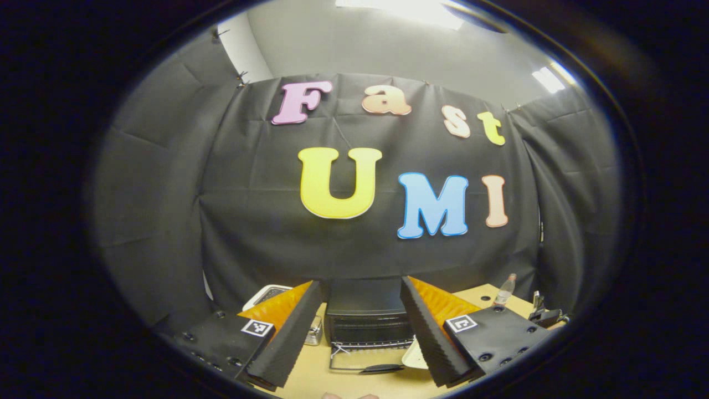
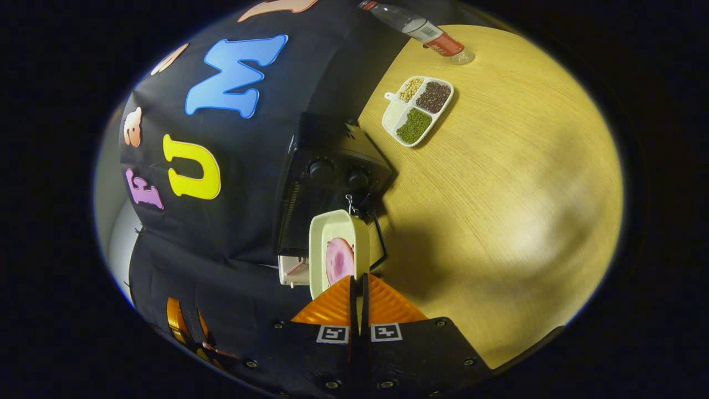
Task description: Open the electric oven with the left hand, put the food in, and close the electric oven.
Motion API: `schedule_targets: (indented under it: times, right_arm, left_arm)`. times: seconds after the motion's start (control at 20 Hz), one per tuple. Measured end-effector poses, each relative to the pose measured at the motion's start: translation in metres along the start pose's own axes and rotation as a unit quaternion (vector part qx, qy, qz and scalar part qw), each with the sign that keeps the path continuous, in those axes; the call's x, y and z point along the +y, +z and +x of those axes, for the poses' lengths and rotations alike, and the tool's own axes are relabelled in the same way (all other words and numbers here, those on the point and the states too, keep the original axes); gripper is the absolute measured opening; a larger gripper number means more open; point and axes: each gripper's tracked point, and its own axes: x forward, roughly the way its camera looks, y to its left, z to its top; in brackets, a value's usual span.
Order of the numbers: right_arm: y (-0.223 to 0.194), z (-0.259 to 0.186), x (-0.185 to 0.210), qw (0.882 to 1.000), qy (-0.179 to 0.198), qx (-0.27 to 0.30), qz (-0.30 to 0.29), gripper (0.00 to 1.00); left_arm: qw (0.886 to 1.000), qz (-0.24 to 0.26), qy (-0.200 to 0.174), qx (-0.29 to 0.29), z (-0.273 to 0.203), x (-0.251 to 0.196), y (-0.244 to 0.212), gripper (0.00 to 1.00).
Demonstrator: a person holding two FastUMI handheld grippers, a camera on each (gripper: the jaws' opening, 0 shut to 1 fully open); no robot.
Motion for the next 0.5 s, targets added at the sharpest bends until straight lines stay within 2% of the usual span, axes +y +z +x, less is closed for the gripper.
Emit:
schedule_targets:
  times: [0.05, 0.2, 0.35, 0.4, 0.45, 0.5]
  right_arm:
    - [-0.002, 0.011, 0.004, 1.0, -0.003, -0.009, 0.003, 0.01]
    - [-0.004, 0.046, 0.022, 0.999, -0.001, -0.034, 0.016, 0.01]
    - [-0.002, 0.08, 0.034, 0.997, -0.013, -0.062, 0.034, 0.0]
    - [0.001, 0.091, 0.037, 0.996, -0.02, -0.073, 0.043, 0.0]
    - [0.003, 0.102, 0.039, 0.995, -0.027, -0.084, 0.054, 0.0]
    - [0.006, 0.113, 0.042, 0.993, -0.029, -0.095, 0.068, 0.0]
  left_arm:
    - [1.0, 0.0, 0.004, -0.001, -0.003, 0.008, 0.0, 1.0]
    - [1.0, 0.006, 0.017, -0.001, -0.012, 0.033, -0.002, 1.0]
    - [1.0, 0.007, 0.028, 0.004, -0.017, 0.055, -0.005, 1.0]
    - [0.999, 0.007, 0.032, 0.005, -0.018, 0.062, -0.007, 0.97]
    - [0.999, 0.007, 0.035, 0.007, -0.02, 0.069, -0.007, 1.0]
    - [0.999, 0.007, 0.039, 0.008, -0.02, 0.076, -0.009, 0.97]
